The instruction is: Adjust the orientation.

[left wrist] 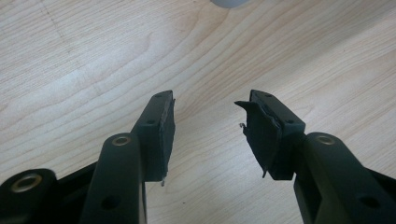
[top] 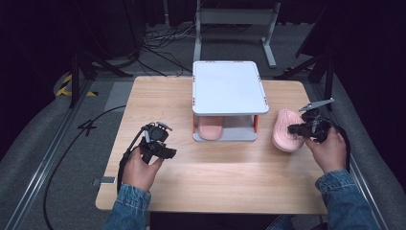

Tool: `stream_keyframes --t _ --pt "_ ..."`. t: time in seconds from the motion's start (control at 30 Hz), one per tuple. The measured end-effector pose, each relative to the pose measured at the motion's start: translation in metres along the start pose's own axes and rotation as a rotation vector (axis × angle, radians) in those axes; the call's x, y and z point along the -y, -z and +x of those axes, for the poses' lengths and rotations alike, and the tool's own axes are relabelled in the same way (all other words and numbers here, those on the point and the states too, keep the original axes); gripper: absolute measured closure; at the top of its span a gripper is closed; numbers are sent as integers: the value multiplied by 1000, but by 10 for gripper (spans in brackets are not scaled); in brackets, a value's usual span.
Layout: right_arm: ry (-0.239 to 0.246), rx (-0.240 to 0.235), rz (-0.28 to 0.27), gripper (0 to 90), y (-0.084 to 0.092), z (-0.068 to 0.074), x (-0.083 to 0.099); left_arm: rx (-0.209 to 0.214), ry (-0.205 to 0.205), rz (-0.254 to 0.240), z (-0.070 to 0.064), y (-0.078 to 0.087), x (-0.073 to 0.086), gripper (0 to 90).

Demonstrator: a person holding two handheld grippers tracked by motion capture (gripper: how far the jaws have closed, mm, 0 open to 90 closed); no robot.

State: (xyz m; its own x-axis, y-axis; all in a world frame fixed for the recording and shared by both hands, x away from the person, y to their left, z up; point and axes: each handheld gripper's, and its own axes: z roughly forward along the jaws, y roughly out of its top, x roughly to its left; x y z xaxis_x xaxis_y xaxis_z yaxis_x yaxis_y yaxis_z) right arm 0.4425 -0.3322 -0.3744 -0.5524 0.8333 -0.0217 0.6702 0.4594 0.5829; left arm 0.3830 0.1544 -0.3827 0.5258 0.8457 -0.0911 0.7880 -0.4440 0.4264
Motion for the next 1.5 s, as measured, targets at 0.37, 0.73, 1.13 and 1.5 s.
stream_keyframes --t 0.37,0.73,1.13,1.5 --pt "-49 19 -1 861 12 -13 26 9 -10 -9 6 1 -8 516" --pt "-86 69 78 858 14 -22 58 29 -8 -13 10 -4 -18 516" --pt "-106 61 115 865 4 -21 67 40 -17 0 9 -9 -22 515" --pt "-137 73 127 820 11 -28 68 34 -7 -3 13 -7 -15 511"
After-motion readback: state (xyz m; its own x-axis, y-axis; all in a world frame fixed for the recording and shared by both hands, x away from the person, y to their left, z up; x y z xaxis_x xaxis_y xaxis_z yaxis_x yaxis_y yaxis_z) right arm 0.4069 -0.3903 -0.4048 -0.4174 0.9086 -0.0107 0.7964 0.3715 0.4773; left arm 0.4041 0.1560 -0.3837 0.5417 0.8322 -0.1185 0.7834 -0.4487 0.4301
